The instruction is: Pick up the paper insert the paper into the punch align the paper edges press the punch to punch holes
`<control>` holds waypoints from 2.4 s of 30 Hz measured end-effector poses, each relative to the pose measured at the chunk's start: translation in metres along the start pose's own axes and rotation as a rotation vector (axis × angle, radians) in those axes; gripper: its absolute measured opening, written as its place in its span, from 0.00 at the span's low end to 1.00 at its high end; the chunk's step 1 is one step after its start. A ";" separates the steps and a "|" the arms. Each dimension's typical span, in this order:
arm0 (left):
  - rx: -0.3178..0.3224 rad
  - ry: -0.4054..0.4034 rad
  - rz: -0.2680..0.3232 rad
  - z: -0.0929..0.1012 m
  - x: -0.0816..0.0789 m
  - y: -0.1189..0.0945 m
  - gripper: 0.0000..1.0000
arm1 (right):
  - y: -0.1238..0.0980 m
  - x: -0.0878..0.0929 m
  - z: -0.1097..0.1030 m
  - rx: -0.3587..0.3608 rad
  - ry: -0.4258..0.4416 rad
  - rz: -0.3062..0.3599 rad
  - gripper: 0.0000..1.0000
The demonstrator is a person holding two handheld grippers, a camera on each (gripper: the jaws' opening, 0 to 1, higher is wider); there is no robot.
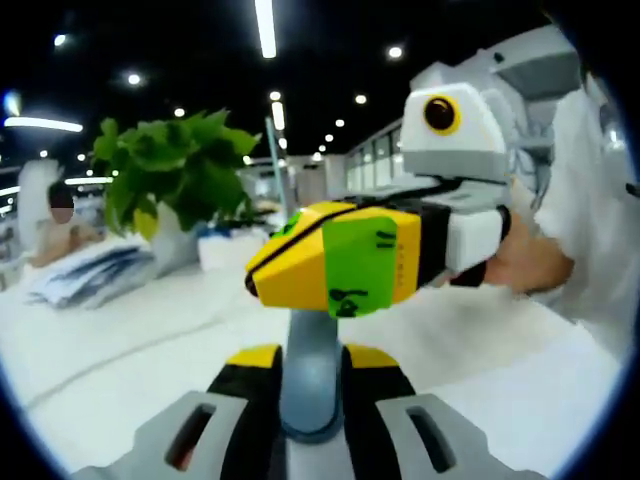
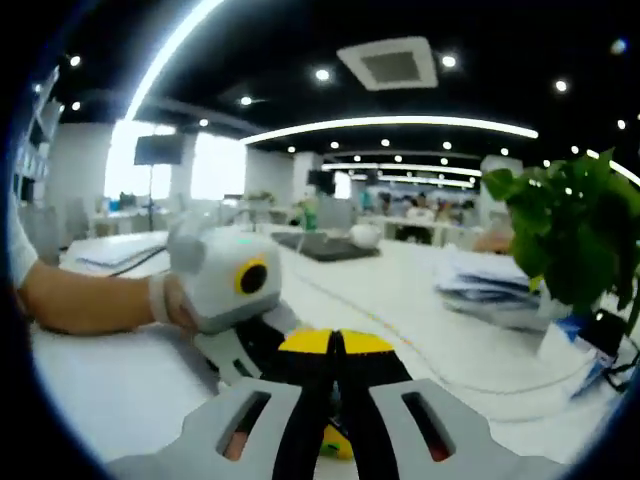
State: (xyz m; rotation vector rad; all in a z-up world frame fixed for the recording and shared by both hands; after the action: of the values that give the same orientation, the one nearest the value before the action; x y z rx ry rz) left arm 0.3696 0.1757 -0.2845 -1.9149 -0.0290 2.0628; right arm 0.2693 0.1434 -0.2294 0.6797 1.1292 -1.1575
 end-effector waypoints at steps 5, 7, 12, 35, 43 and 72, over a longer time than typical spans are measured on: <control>0.006 0.006 0.002 -0.013 0.000 -0.003 0.25 | -0.001 0.014 0.002 0.011 0.051 -0.030 0.04; 0.006 0.004 0.003 -0.018 0.001 -0.004 0.24 | 0.000 0.013 0.007 0.019 0.064 0.003 0.04; 0.008 0.005 0.006 -0.027 0.001 -0.006 0.24 | -0.001 0.019 0.007 0.011 0.068 0.033 0.03; 0.011 0.009 0.007 0.045 -0.001 0.009 0.24 | -0.014 0.040 0.004 -0.012 0.358 -0.003 0.02; 0.008 0.004 0.005 0.047 0.000 0.008 0.24 | -0.018 0.032 -0.001 -0.015 0.248 0.052 0.03; 0.031 -0.073 0.147 0.047 -0.021 0.004 0.45 | -0.032 0.011 0.022 0.181 0.161 0.192 0.29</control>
State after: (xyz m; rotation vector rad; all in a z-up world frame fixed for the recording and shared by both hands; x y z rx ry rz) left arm 0.3237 0.1766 -0.2603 -1.8734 0.1301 2.2139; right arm 0.2467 0.1100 -0.2289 1.0141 1.0748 -1.0628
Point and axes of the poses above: the point that each gripper's makers call its tool centre point, and the gripper's own axes: y roughly forward along the fingers, z roughly to its right, x roughly out of its underside, the point moved 7 cm from there along -y, roughly backward along the fingers, and after that the axes turned 8 degrees about -y, right-handed, at the moved point
